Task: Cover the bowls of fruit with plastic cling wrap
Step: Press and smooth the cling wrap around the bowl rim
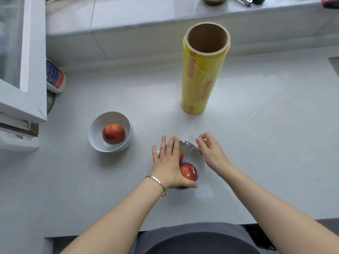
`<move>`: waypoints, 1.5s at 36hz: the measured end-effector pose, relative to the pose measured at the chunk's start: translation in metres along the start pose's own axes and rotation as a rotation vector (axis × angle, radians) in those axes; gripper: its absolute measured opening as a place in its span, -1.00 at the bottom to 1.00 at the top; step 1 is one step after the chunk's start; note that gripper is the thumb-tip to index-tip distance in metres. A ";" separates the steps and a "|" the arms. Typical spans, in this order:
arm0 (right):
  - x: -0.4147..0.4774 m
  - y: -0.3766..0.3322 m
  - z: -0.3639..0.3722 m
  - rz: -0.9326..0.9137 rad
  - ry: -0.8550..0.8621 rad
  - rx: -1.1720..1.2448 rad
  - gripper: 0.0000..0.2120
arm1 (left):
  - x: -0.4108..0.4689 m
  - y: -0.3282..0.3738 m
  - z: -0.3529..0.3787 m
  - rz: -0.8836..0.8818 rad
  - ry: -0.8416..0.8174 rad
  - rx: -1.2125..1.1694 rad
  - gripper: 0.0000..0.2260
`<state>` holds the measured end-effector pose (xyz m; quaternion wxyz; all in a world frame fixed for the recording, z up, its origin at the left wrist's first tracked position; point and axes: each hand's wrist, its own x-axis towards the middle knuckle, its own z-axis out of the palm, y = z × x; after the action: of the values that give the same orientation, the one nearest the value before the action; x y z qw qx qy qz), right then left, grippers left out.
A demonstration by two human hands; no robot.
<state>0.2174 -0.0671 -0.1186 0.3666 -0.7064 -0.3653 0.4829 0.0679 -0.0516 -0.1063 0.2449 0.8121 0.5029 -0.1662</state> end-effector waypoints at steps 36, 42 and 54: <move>0.010 0.020 -0.014 0.269 -0.387 0.013 -0.76 | -0.008 -0.006 -0.007 -0.134 0.042 -0.101 0.26; 0.009 0.017 -0.009 0.171 -0.244 0.005 -0.77 | 0.002 -0.006 -0.014 0.087 -0.088 0.150 0.21; -0.004 0.015 0.016 -0.001 0.159 -0.012 -0.82 | 0.005 -0.004 -0.011 0.020 -0.063 0.109 0.18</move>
<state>0.2036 -0.0744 -0.1342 0.3905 -0.7444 -0.3382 0.4230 0.0670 -0.0404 -0.1011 0.2175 0.8236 0.4771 -0.2164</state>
